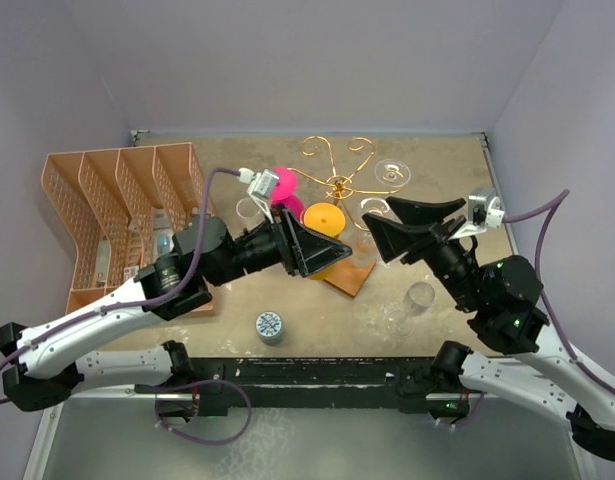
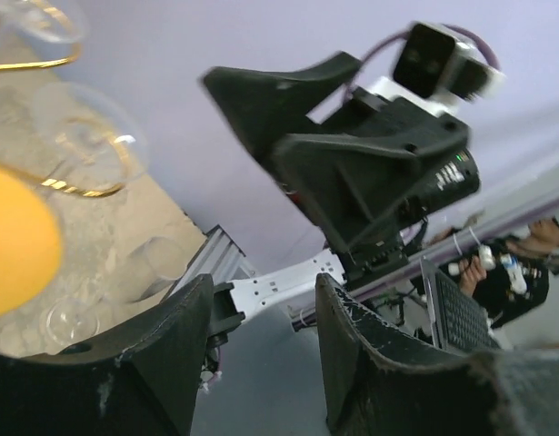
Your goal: Place the wine glass upside down on the wine glass rack
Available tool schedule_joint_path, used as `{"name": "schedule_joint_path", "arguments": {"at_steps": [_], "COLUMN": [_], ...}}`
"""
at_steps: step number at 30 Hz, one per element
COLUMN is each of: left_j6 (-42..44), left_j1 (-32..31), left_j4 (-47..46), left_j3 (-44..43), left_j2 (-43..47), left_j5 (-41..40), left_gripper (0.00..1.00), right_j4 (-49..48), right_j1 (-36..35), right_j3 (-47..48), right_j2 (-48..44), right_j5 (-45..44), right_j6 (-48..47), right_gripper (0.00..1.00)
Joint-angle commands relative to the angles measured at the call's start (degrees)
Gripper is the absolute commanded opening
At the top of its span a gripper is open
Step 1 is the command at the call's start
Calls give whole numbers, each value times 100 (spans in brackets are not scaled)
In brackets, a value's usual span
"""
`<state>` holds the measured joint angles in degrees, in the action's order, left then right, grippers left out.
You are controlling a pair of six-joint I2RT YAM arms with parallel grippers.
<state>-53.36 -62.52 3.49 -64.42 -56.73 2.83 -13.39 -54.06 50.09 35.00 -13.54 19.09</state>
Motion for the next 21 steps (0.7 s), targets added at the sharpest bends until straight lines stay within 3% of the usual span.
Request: {"name": "schedule_joint_path", "arguments": {"at_steps": [1, 5, 10, 16, 21], "left_j6": [1277, 2296, 3086, 3933, 4788], "left_j1": [-385, -879, -953, -1082, -1272], "left_j4": [-492, -518, -557, -639, -149], "left_j3": [-629, -1016, -1265, -1383, -1776], "left_j2": [-455, -912, -1551, -2351, -3062], "left_j5": [885, 1027, 979, 1004, 740], "left_gripper": [46, 46, 47, 47, 46], "right_j4": [82, 352, 1057, 1365, 2012], "right_j1": [-25, -25, -25, -25, -25], "right_j3": [376, 482, 753, 781, 814], "right_j2": [-82, -142, -200, -571, -1049], "right_j5": [-802, -1612, -2768, -3262, -4000], "right_j6": [323, 548, 867, 962, 1553], "right_gripper": [70, 68, 66, 64, 63]}}
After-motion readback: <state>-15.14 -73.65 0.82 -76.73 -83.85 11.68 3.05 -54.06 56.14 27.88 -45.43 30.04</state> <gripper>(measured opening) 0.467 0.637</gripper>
